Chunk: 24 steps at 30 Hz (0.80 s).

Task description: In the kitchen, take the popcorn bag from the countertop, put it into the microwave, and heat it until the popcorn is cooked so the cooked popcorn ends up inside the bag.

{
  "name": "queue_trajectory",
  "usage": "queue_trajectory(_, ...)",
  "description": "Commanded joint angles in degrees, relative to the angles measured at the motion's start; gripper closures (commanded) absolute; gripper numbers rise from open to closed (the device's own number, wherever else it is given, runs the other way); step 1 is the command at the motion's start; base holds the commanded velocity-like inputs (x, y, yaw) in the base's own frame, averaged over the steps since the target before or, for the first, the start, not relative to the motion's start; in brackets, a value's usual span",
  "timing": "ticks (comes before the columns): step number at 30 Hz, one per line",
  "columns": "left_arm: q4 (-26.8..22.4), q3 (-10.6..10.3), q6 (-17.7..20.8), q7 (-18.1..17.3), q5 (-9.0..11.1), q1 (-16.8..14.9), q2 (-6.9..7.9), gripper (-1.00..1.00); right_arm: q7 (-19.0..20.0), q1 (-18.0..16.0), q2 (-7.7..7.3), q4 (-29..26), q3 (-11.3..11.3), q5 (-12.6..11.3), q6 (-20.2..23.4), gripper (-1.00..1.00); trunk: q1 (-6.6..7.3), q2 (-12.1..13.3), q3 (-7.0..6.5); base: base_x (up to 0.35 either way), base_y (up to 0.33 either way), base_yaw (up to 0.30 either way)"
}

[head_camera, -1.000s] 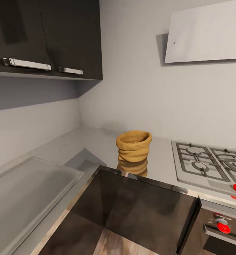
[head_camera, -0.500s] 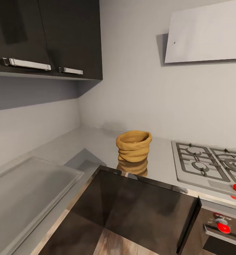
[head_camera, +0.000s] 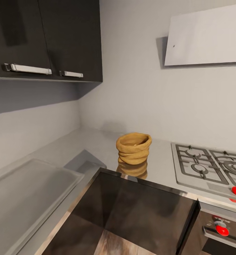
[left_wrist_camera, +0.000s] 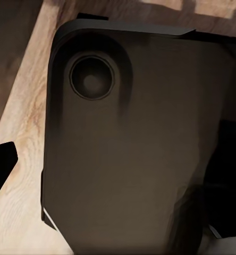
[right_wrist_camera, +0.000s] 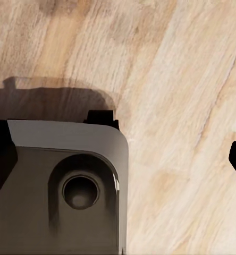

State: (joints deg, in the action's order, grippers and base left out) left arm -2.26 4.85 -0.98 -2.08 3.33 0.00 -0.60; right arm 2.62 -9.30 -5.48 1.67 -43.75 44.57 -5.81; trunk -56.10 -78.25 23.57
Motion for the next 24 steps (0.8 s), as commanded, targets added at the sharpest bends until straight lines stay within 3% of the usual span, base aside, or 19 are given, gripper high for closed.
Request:
queue_trajectory(1,-0.02,0.42,-0.07,-0.21,0.35,0.00,-0.01,-1.00,0.04,-0.08,-0.06,0.18,-0.46,0.25,-0.28,-1.00,0.23,0.38,-0.13,0.000,0.000,0.000)
queue_trajectory(24,-0.02,0.42,-0.07,-0.21,0.36,0.00,-0.02,-1.00,0.02,-0.03,-0.06,0.18,-0.46,0.25,-0.36,-1.00,5.28,9.61,-4.26,0.000,0.000,0.000)
